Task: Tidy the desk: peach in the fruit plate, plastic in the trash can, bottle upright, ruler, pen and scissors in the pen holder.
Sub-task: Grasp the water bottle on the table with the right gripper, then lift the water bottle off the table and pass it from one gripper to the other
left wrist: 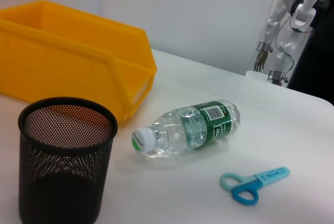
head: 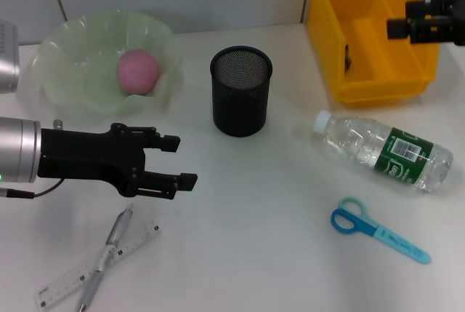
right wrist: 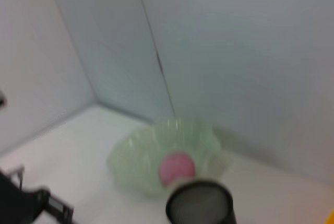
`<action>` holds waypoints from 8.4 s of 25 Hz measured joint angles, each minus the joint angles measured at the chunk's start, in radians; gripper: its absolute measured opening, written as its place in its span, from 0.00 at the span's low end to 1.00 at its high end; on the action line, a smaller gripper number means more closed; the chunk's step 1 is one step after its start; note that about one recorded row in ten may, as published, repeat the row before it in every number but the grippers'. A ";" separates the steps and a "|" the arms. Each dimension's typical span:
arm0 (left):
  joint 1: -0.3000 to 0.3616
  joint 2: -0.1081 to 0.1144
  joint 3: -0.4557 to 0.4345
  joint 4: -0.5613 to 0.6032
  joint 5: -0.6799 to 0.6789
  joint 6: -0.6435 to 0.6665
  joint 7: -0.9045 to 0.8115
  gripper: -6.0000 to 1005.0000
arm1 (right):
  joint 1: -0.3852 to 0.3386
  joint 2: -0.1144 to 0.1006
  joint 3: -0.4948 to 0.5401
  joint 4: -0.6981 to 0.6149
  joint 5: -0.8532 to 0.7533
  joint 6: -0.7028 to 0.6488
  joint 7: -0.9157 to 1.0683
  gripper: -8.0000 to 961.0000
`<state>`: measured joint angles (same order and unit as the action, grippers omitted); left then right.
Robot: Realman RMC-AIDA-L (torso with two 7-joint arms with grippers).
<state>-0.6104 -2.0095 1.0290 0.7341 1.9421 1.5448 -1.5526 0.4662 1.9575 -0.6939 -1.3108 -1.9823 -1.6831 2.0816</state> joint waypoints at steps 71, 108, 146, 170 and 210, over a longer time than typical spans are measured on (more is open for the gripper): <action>-0.005 -0.001 -0.033 -0.004 0.000 0.002 -0.003 0.81 | 0.347 0.044 -0.362 0.357 -0.860 0.105 0.103 0.84; -0.005 0.003 -0.037 -0.004 0.000 0.010 0.005 0.81 | 0.321 0.069 -0.372 0.392 -0.885 0.138 0.112 0.81; -0.014 0.002 -0.040 0.001 0.000 0.012 0.004 0.81 | 0.212 0.093 -0.357 0.266 -0.771 0.207 0.087 0.80; -0.014 -0.009 -0.056 0.002 -0.016 0.033 0.004 0.81 | -0.042 0.119 -0.241 0.130 -0.305 0.238 -0.246 0.80; -0.006 -0.057 -0.130 -0.133 -0.263 0.058 0.069 0.81 | -0.042 0.123 -0.314 0.377 0.189 0.208 -0.702 0.80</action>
<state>-0.6161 -2.0663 0.8988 0.6014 1.6786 1.6032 -1.4836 0.4244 2.0801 -1.0082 -0.9339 -1.7933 -1.4746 1.3792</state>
